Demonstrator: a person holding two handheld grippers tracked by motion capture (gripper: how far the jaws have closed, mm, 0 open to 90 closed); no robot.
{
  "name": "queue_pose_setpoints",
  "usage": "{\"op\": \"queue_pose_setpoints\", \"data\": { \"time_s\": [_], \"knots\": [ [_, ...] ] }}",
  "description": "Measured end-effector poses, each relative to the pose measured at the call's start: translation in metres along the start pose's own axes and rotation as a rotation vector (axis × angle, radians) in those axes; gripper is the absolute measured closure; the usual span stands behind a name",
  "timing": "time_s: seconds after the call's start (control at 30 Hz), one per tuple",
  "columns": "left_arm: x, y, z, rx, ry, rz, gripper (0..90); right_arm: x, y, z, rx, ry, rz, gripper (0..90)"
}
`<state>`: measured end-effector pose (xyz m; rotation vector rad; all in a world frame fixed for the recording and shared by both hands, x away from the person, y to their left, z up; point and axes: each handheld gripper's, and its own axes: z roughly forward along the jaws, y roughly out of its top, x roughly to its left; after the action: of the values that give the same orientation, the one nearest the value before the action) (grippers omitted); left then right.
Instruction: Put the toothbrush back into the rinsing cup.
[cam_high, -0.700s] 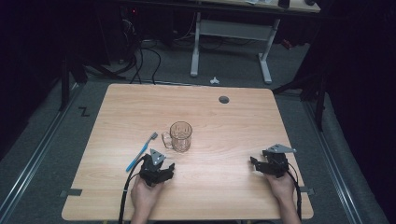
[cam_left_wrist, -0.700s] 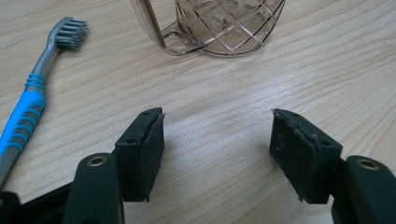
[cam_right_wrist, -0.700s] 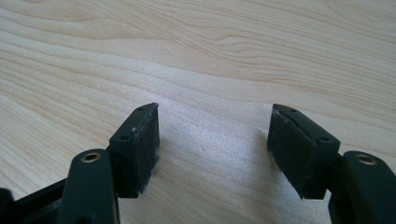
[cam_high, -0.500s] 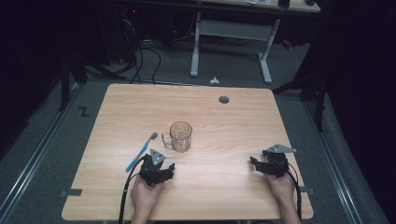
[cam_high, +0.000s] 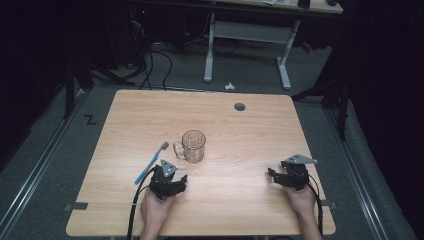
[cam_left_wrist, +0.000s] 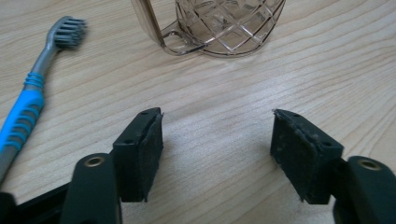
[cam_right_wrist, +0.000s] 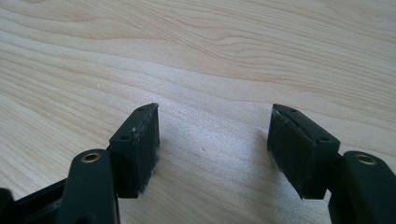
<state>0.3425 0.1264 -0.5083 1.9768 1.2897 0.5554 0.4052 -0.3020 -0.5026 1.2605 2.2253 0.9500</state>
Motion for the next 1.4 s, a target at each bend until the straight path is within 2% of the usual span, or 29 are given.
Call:
{"op": "queue_pose_setpoints", "data": {
  "time_s": [0.1,0.33,0.63,0.8,0.97,1.4],
  "knots": [
    [-0.001,0.0,0.001,0.006,-0.005,0.011,25.3,0.0,0.0,0.0,0.0,0.0,0.0,34.7],
    [-0.002,0.001,0.001,0.006,-0.001,0.002,24.9,0.0,0.0,0.0,0.0,-0.001,0.0,34.8],
    [0.0,0.0,-0.003,0.016,0.003,-0.015,28.5,0.0,0.0,0.0,0.0,-0.001,0.0,34.8],
    [0.0,-0.001,-0.006,0.022,0.005,-0.009,28.6,0.0,0.0,0.0,0.001,0.0,-0.003,34.6],
    [0.004,-0.001,-0.011,0.0,-0.023,-0.045,29.1,0.0,0.0,0.0,0.001,0.001,-0.003,34.6],
    [0.01,0.003,-0.022,-0.009,-0.037,-0.051,29.2,0.0,0.0,0.0,0.001,0.002,-0.002,34.6]
  ]
}}
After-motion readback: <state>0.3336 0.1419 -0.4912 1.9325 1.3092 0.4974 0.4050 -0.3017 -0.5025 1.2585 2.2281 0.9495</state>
